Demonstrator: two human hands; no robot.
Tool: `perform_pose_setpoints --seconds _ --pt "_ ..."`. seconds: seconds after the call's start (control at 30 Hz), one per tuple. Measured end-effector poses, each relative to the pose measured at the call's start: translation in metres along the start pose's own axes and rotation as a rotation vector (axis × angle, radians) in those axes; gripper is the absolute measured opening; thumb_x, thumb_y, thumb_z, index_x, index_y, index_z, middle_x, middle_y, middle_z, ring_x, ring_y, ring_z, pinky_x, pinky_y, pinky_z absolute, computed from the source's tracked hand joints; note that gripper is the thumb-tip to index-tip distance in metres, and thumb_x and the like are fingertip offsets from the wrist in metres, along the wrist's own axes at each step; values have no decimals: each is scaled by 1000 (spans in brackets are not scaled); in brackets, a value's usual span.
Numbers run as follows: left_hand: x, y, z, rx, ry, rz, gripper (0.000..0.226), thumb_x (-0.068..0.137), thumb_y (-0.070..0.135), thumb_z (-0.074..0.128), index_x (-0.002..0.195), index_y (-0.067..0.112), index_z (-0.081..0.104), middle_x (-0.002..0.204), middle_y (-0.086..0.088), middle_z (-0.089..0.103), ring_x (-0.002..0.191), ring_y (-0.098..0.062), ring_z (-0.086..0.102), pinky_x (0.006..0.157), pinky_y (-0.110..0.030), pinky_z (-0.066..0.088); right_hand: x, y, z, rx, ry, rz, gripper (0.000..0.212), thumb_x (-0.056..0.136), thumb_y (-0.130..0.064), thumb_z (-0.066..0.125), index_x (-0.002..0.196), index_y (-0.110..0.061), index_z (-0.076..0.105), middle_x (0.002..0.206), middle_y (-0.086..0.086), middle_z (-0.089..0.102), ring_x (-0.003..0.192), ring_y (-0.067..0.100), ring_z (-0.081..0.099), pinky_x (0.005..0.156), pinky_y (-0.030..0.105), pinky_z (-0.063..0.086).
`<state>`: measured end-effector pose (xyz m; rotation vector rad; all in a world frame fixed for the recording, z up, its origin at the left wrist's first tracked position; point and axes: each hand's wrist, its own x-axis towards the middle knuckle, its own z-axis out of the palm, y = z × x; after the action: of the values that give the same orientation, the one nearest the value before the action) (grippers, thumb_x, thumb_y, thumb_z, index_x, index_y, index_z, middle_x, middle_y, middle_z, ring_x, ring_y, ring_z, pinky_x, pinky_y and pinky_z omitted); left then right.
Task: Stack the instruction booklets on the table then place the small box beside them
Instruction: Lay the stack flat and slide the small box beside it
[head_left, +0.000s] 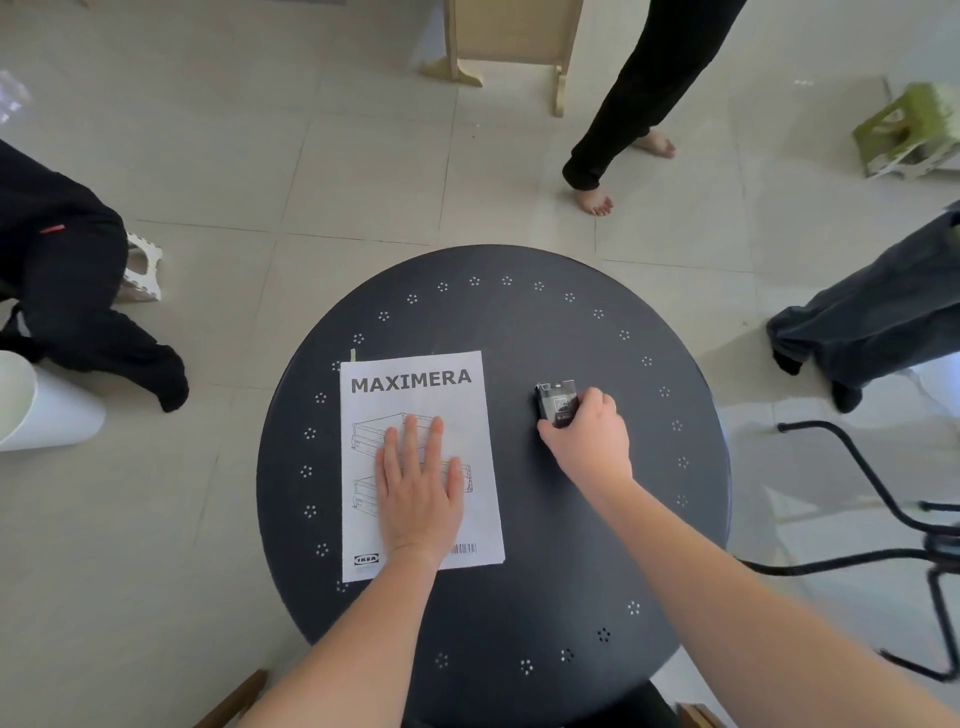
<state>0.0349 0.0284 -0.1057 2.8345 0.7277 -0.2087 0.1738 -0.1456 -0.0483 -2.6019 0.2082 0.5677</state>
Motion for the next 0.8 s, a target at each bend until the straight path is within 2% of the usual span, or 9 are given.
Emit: perform_pose_setpoints --seconds 0.27,0.43,0.57,0.8 --pt "-1 -4 -7 -59 -42 22 65 110 52 30 171 30 23 180 -6 17 165 -35 13 135 -53 15 -37 9 17 52 10 73 50 87 -40 78 112 -6 52 116 11 58 106 37 61 89 42 50" --pt "0 -5 -6 -77 -66 26 65 111 53 29 171 31 18 181 -5 11 166 -34 7 135 -51 9 -44 15 22 64 13 83 49 87 -40 79 101 -12 41 105 4 47 104 38 61 88 43 52" --pt "1 -5 -3 -82 -51 24 65 111 53 31 171 31 21 180 -6 14 165 -36 11 135 -53 13 -41 14 24 67 15 74 52 86 -41 80 109 -6 49 108 6 52 104 37 61 90 46 54" --pt "2 -6 2 -68 -63 26 66 110 55 26 171 31 18 181 -5 11 166 -35 8 135 -54 13 -32 6 30 64 0 58 57 86 -44 80 115 -5 50 118 12 58 107 37 61 90 46 54"
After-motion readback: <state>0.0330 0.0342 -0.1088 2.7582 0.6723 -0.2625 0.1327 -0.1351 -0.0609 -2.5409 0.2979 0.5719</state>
